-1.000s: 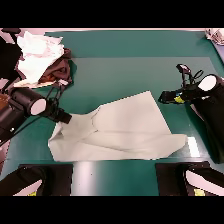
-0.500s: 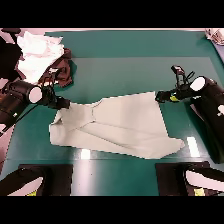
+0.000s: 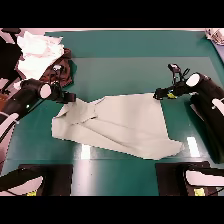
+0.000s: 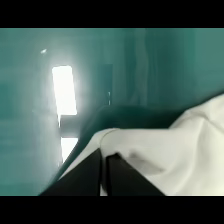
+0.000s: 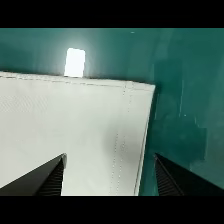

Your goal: Fold the shirts.

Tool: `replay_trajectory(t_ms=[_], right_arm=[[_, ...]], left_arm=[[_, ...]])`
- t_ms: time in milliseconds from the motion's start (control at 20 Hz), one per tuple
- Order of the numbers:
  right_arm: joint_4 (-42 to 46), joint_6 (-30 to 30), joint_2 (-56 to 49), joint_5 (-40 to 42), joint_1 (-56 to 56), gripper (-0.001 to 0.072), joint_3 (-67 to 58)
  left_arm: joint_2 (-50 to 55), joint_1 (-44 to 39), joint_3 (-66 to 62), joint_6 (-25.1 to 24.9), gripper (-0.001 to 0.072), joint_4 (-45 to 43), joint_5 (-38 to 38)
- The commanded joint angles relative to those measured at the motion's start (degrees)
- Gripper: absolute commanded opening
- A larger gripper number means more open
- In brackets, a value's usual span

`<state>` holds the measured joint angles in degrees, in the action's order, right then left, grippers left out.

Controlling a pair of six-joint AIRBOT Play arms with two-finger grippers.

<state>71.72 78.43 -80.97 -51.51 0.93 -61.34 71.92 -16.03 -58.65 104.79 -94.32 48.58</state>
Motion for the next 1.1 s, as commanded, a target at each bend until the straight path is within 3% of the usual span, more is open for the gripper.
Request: replay_trajectory(t_ms=[0, 150, 500, 550, 700, 750, 900, 1050], right_arm=[[0.4, -0.1, -1.5, -0.6, 0.1, 0.0624, -0.3], [0.5, -0.1, -1.5, 1.0, 0.0, 0.0624, 0.8], [-0.2, -0.1, -4.3, 0.9, 0.4, 0.0611, 0.8], [-0.2, -0.1, -5.0, 0.2, 0.9, 0.0557, 0.8], [0.0, -0.1, -5.6, 1.0, 3.8, 0.0124, 0.2], [0.4, -0.1, -5.6, 1.9, 5.0, 0.0020, -0.9], [3.3, -0.1, -5.8, 6.9, 6.3, 0.0017, -6.6], [12.2, 0.0, -9.1, 7.8, 5.9, 0.0016, -15.0]], left_arm=[[4.1, 1.0, -3.0, 4.8, 0.0028, -1.2, -3.5], [4.5, 3.7, -4.5, 8.7, 0.0028, -0.8, -4.3], [4.5, 4.9, -4.9, 8.2, 0.0028, 0.0, -6.0], [4.5, 4.9, -4.9, 8.2, 0.0028, 0.1, -6.0], [4.5, 4.9, -4.9, 8.2, 0.0028, 0.1, -6.2], [4.5, 4.9, -4.9, 8.2, 0.0028, 0.0, -6.4], [4.7, 4.9, -4.9, 8.7, 0.0027, 0.1, -9.5], [7.4, 4.9, -5.6, 11.8, 0.0026, 0.1, -14.2]])
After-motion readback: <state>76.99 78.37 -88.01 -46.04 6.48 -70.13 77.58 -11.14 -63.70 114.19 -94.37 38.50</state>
